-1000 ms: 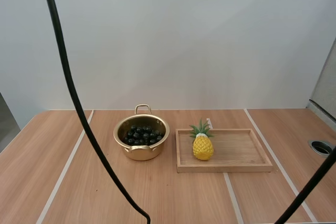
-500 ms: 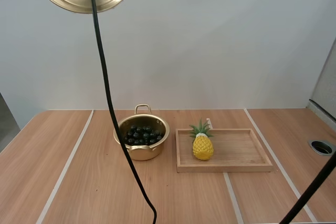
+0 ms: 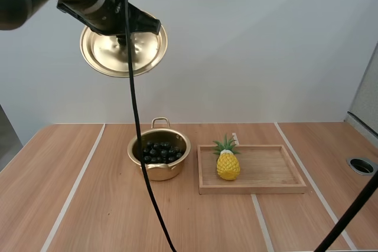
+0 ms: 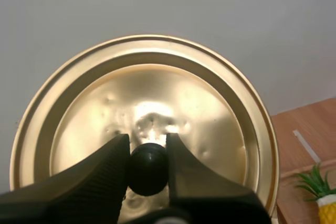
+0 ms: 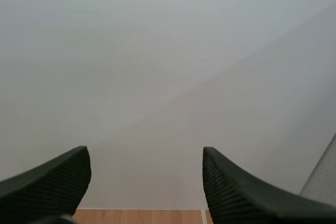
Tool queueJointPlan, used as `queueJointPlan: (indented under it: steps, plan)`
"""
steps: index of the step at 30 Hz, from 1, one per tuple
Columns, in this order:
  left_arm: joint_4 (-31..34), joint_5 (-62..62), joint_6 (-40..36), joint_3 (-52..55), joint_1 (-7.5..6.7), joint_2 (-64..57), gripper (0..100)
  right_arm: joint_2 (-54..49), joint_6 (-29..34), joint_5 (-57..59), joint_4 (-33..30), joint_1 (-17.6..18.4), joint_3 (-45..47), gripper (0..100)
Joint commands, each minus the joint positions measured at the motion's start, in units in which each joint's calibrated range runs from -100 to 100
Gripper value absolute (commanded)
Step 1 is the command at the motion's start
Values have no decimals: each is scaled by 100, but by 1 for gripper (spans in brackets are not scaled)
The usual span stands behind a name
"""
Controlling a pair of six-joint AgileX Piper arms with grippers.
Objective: Open the pot, put the grape inside, and close it
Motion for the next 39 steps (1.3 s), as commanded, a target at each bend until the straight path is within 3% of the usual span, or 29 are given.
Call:
queueJointPlan:
  steps: [1, 11, 23, 39]
  plan:
    - [-344, -263, 117, 194, 3, 120, 0, -86, 22, 56, 13, -16, -66, 100]
    - [-513, 128, 515, 501, 3, 845, 0, -86, 22, 285, 13, -16, -66, 100]
    - [-1477, 332, 1488, 960, 3, 1385, 0, -86, 13, 286, 13, -16, -66, 100]
    - [-1528, -350, 1695, 1568, 3, 2052, 0, -86, 13, 286, 13, -16, -66, 100]
